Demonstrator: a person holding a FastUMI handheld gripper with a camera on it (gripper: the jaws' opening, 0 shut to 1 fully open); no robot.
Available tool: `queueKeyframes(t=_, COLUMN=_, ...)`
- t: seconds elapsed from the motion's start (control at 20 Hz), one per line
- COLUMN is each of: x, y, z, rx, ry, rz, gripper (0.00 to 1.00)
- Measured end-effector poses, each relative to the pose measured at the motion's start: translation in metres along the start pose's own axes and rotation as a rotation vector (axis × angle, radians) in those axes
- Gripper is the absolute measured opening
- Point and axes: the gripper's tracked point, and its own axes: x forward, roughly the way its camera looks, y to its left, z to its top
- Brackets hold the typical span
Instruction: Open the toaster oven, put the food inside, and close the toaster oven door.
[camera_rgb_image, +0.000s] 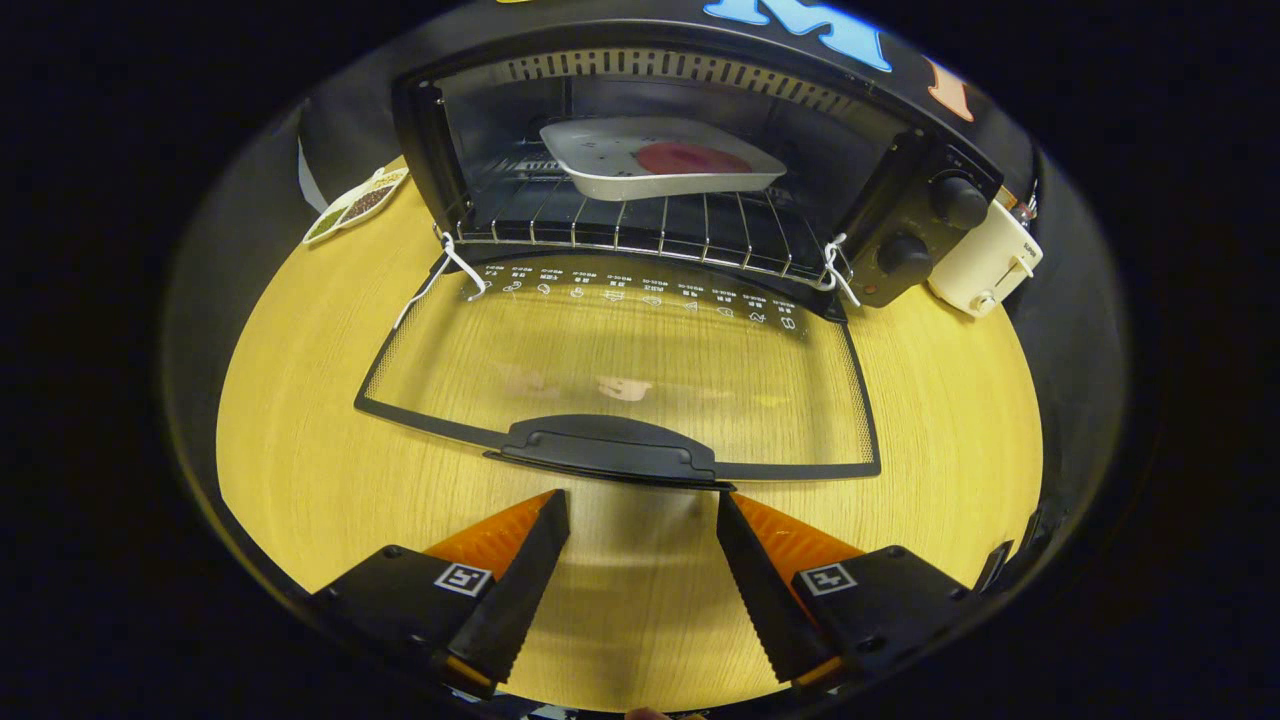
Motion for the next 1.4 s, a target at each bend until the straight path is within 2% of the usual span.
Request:
queueKeyframes(t=0.35, x=-0.001, y=0.000, z=0.002, rx=0.032, ry=0.019, rz=0.028, gripper=0.96)
queueKeyframes(t=0.85, x=-0.037, y=-0.003, z=0.015, rx=0.016, ry=-0.065, rz=0.046, gripper=0.96)
queueKeyframes(t=1.05, x=-0.063, y=-0.008, z=0.038, rx=0.004, ry=-0.182, rz=0.044, gripper=0.96)
queueKeyframes(t=1.25, x=-0.094, y=-0.023, z=0.082, rx=-0.070, ry=-0.376, rz=-0.007, gripper=0.96)
queueKeyframes(t=1.4, x=-0.141, y=-0.031, z=0.123, rx=-0.074, ry=-0.545, rz=0.016, gripper=0.95)
